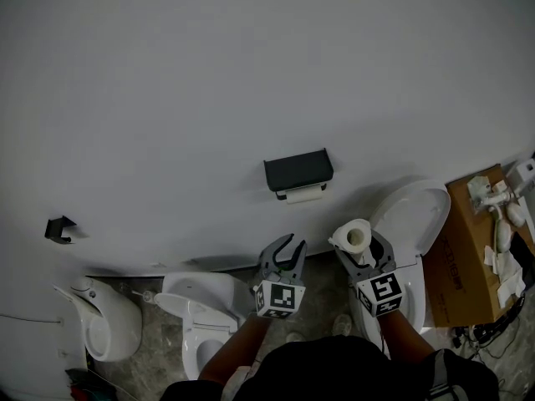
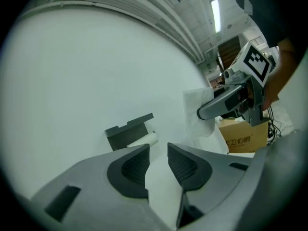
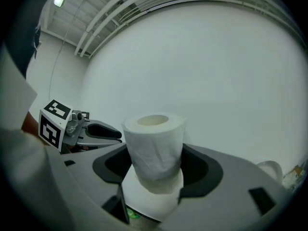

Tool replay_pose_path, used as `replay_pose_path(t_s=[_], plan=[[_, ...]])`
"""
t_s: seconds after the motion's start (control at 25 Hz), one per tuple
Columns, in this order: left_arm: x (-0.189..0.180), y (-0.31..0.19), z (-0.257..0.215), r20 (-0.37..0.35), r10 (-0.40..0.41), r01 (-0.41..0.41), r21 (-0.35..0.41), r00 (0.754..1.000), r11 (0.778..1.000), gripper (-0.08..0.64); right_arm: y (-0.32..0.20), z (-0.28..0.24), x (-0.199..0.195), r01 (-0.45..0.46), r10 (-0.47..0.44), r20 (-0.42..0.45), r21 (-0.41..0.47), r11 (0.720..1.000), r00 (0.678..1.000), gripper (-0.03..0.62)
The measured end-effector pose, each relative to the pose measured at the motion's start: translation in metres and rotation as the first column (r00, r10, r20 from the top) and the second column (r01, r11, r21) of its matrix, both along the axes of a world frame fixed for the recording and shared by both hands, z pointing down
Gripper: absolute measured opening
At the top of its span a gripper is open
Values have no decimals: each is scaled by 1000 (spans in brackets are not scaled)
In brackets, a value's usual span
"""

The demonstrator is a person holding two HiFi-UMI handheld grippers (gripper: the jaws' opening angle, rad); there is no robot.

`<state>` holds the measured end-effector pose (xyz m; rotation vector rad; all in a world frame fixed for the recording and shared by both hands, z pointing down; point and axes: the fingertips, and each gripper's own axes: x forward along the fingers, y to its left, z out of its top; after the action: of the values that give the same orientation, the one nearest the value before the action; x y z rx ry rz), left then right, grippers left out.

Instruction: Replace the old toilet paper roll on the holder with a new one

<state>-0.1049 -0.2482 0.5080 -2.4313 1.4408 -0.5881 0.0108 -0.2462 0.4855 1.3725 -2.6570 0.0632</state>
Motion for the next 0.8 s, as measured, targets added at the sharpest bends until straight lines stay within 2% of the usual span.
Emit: replay_pose_path(t_s=[0.08,0.16,0.28,0.36,0.52,0.68,0.72,0.8], plan=[[9,-12,-2,96,5,-8,32,995,999,130,-5,2,4,0,0,-5,-8,1000,1000,291],[14,-23,1,233,3,-19,66,972,998,163,-8,0,5,-1,1,5,-2,1000,1000,291],[24,-41,8,417,12,-63,109,909,992,207,-12,-1,9,-3,3,-2,1,1000,1000,291],[29,-53,11,506,13,-92,133,862,987,234,-17,-2,15,-11,11,-8,10,1000,1000,291],[31,-76,18,605,12,-107,121,796,987,264,-24,0,28,-33,33,-9,11,999,999,291],[25,-98,32,730,-7,-93,96,684,991,275,-29,2,35,-39,39,-1,4,999,999,291],[23,-103,33,750,-19,-89,104,661,991,276,-30,2,35,-36,36,1,3,999,999,291],[22,-112,35,772,-43,-90,129,634,987,276,-31,2,34,-27,27,-1,4,1000,1000,291]])
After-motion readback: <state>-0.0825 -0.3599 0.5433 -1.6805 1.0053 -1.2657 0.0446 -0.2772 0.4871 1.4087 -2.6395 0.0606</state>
